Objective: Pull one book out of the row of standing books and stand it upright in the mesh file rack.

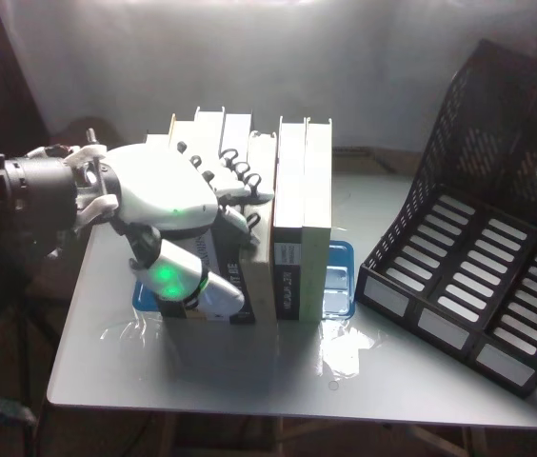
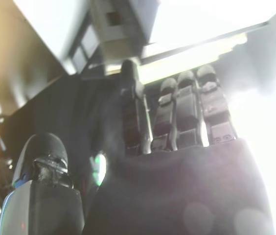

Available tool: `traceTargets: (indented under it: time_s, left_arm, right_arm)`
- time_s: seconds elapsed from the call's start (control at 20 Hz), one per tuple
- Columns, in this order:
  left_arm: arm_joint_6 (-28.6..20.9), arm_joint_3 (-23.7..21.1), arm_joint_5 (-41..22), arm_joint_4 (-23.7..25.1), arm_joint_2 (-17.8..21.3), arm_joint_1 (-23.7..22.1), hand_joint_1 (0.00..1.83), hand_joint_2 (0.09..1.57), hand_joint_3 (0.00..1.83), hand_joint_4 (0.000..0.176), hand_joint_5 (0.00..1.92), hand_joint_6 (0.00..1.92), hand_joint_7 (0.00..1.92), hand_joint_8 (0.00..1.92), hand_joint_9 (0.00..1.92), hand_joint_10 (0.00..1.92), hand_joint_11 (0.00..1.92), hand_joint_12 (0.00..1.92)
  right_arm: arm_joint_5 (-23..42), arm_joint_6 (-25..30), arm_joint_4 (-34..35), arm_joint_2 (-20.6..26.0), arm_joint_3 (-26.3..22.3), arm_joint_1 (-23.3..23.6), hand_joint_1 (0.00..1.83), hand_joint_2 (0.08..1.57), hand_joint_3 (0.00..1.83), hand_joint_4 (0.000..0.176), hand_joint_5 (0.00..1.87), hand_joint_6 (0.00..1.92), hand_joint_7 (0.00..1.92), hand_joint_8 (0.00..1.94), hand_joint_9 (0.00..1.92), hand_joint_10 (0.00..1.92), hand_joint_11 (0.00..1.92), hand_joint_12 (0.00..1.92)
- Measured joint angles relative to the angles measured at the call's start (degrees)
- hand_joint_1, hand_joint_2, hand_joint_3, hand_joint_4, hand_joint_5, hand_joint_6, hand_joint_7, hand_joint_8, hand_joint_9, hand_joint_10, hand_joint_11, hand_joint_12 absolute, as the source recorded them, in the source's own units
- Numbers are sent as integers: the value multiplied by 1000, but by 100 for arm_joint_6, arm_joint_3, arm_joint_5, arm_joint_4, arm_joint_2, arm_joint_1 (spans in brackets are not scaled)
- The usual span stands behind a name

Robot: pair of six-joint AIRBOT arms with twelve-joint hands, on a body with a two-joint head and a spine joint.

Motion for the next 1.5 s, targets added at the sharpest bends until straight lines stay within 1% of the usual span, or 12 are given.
traceTargets:
  time_s: [0.15, 0.45, 0.55, 0.65, 0.85, 0.9, 0.95, 1.0, 1.25, 1.3, 1.45, 1.5]
  left_arm:
    - [7, -199, -129, 22, 94, 116, 0, 1122, 6, 34, 539, 9, 0, 0, 0, 0, 0, 0]
    - [7, -452, -348, 35, 221, 350, 0, 1143, 13, 56, 513, 0, 0, 0, 0, 0, 0, 0]
    - [2, -549, -391, 61, 282, 400, 0, 1143, 12, 37, 470, 0, 0, 0, 0, 0, 0, 0]
    - [0, -640, -470, 85, 339, 479, 0, 1145, 11, 3, 450, 0, 0, 0, 0, 0, 0, 0]
    - [0, -745, -619, -105, 444, 688, 0, 1129, 3, 0, 494, 21, 0, 0, 0, 0, 0, 0]
    - [4, -745, -634, -109, 448, 737, 0, 1132, 4, 27, 504, 24, 0, 0, 0, 0, 0, 0]
    - [11, -745, -636, -107, 448, 765, 0, 1140, 8, 26, 513, 27, 0, 0, 0, 0, 0, 0]
    - [11, -745, -640, -120, 448, 782, 0, 1142, 7, 7, 522, 29, 0, 0, 0, 0, 0, 0]
    - [24, -682, -688, -122, 411, 824, 0, 1129, 0, 21, 520, 25, 0, 0, 0, 0, 0, 0]
    - [22, -673, -704, -118, 400, 824, 0, 1141, 6, 13, 505, 17, 0, 0, 0, 0, 0, 0]
    - [31, -667, -802, -118, 400, 979, 0, 1129, 0, 57, 512, 17, 0, 0, 0, 0, 0, 0]
    - [44, -669, -861, -109, 400, 1043, 0, 1131, 0, 57, 523, 21, 0, 0, 0, 0, 0, 0]
  right_arm:
    - [-4, 24, 20, -7, 0, -22, 320, 1243, 1, 0, 0, 0, 0, 0, 0, 0, 0, 0]
    - [13, 66, 44, -11, 0, -48, 348, 1239, 0, 0, 0, 0, 0, 0, 0, 0, 0, 0]
    - [26, 70, 44, -13, 0, -48, 371, 1248, 3, 0, 0, 0, 0, 0, 0, 0, 0, 0]
    - [24, 81, 66, -13, 0, -66, 381, 1248, 1, 0, 0, 0, 0, 0, 0, 0, 0, 0]
    - [20, 94, 83, -31, 0, -66, 356, 1250, 2, 0, 0, 0, 0, 0, 0, 0, 0, 0]
    - [20, 101, 87, -31, 0, -66, 383, 1257, 4, 0, 0, 0, 0, 0, 0, 0, 0, 0]
    - [22, 101, 87, -31, 0, -66, 387, 1258, 4, 0, 0, 0, 0, 0, 0, 0, 0, 0]
    - [24, 103, 85, -31, 0, -66, 382, 1253, 1, 0, 0, 0, 0, 0, 0, 0, 0, 0]
    - [0, 107, 127, -42, 2, -109, 357, 1248, 0, 0, 0, 0, 0, 0, 0, 0, 0, 0]
    - [4, 107, 122, -48, 2, -109, 383, 1245, 0, 0, 0, 0, 0, 0, 0, 0, 0, 0]
    - [15, 111, 127, -81, 24, -109, 389, 1252, 1, 0, 0, 0, 0, 0, 0, 0, 0, 0]
    - [13, 114, 129, -81, 24, -109, 396, 1256, 3, 0, 0, 0, 0, 0, 0, 0, 0, 0]
